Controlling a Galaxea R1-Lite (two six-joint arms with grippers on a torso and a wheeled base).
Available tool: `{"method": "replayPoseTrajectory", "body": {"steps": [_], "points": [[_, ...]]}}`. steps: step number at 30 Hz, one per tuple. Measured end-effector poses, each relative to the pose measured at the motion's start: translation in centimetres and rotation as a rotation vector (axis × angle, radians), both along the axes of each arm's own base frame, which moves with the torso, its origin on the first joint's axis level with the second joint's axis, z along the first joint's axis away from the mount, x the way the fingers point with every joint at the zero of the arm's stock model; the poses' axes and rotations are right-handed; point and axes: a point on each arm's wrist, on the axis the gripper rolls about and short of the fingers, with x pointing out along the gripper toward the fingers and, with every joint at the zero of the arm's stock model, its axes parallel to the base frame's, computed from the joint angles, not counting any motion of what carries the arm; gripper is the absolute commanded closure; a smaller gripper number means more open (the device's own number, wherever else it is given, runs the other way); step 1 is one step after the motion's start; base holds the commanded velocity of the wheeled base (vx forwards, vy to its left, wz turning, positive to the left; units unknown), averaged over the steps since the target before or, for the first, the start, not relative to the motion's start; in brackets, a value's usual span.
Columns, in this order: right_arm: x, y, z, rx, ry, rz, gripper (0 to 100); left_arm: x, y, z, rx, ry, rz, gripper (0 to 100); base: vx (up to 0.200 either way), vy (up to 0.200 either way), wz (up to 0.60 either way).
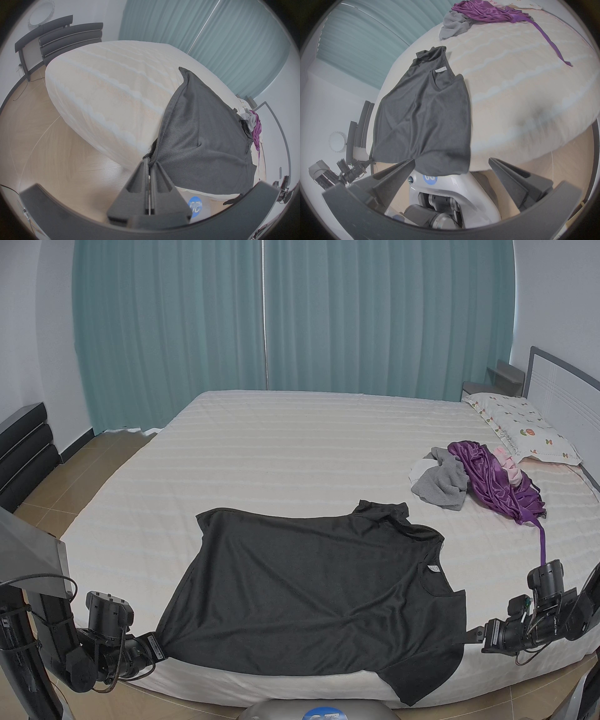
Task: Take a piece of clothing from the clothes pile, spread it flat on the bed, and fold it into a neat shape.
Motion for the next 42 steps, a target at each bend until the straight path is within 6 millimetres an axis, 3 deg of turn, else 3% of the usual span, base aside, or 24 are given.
{"method": "replayPoseTrajectory", "body": {"steps": [12, 13, 18, 22, 39, 40, 41, 42], "points": [[4.2, 0.1, -1.7, 0.0, -0.07, -0.038, 0, -0.1, 0.0, -0.4, 0.009, 0.019, -0.007, 100, 0.0, 0.0, 0.0], [4.4, 0.1, -2.0, -0.008, -0.07, -0.044, 100, -0.1, 0.0, -0.4, 0.011, 0.021, -0.008, 100, 0.0, 0.0, 0.0], [5.1, 0.0, -3.2, -0.046, -0.093, -0.072, 100, -0.1, 0.0, -0.6, 0.013, 0.029, -0.01, 100, 0.0, 0.0, 0.0], [4.4, -0.1, -3.9, -0.067, -0.066, -0.085, 100, -0.2, 0.0, -0.7, 0.015, 0.038, -0.01, 100, 0.0, 0.0, 0.0], [1.9, -2.0, -3.4, -0.088, -0.034, -0.135, 100, -0.1, -0.5, -1.7, 0.01, 0.078, -0.031, 100, 0.0, 0.0, 0.0], [1.9, -2.0, -3.4, -0.088, -0.033, -0.134, 0, -0.1, -0.5, -1.7, 0.009, 0.078, -0.031, 100, 0.0, 0.0, 0.0], [1.9, -2.0, -3.4, -0.087, -0.033, -0.134, 0, -0.1, -0.5, -1.7, 0.009, 0.079, -0.031, 100, 0.0, 0.0, 0.0], [1.9, -1.9, -3.4, -0.084, -0.033, -0.131, 0, 0.0, -0.5, -1.8, 0.009, 0.079, -0.031, 0, 0.0, 0.0, 0.0]]}}
